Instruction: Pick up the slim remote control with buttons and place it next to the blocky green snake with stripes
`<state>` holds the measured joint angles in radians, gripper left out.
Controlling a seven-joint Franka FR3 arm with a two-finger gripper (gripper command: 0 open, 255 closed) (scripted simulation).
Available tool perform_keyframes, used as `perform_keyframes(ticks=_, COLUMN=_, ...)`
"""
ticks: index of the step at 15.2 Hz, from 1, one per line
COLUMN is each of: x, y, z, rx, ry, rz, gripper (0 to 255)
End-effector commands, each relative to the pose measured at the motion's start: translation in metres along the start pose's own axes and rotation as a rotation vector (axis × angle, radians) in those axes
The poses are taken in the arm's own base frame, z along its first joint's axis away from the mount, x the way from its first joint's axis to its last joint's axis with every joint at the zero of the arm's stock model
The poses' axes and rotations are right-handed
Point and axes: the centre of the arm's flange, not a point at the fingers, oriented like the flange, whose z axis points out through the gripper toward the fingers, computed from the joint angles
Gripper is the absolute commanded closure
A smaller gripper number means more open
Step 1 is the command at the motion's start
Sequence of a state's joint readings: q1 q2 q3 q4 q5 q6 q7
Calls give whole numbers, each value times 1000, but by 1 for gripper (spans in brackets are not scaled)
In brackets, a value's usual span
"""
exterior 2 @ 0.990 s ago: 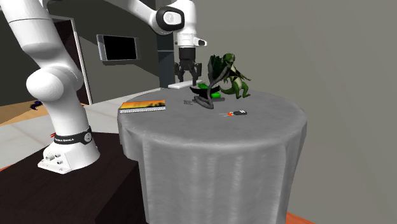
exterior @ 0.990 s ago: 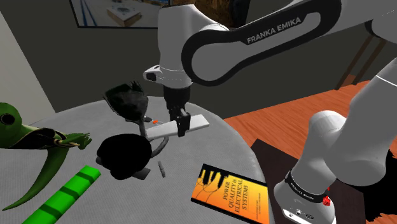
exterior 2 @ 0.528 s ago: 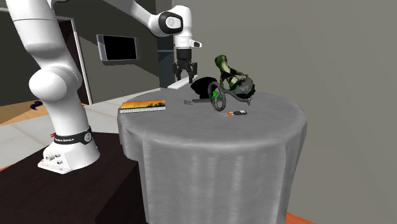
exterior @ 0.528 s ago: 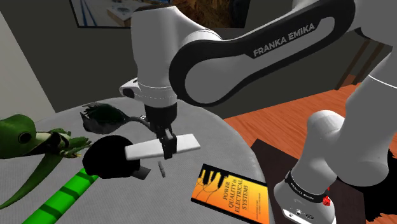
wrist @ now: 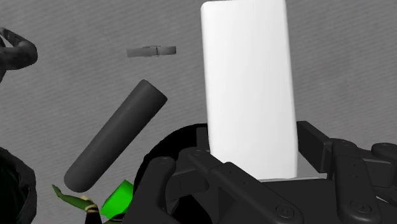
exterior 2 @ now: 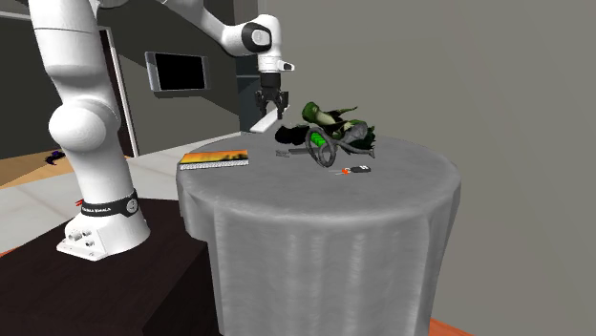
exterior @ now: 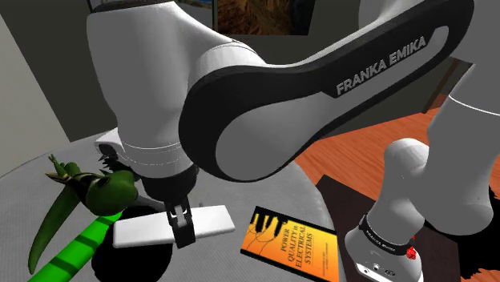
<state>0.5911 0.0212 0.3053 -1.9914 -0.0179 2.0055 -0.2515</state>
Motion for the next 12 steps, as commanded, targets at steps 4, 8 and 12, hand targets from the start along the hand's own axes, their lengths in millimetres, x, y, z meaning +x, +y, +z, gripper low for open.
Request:
perform_keyframes(ticks=4, x=48, y=-46, z=1, rx=0, ry=0, rz=2, gripper=255)
perform_keyframes(ticks=8, x=85, y=-84, z=0, rx=0, ry=0, rz=2, gripper=255)
perform_keyframes(ticks=12, x=122, y=-121, z=-1, rx=0, ry=0, rz=2, gripper=255)
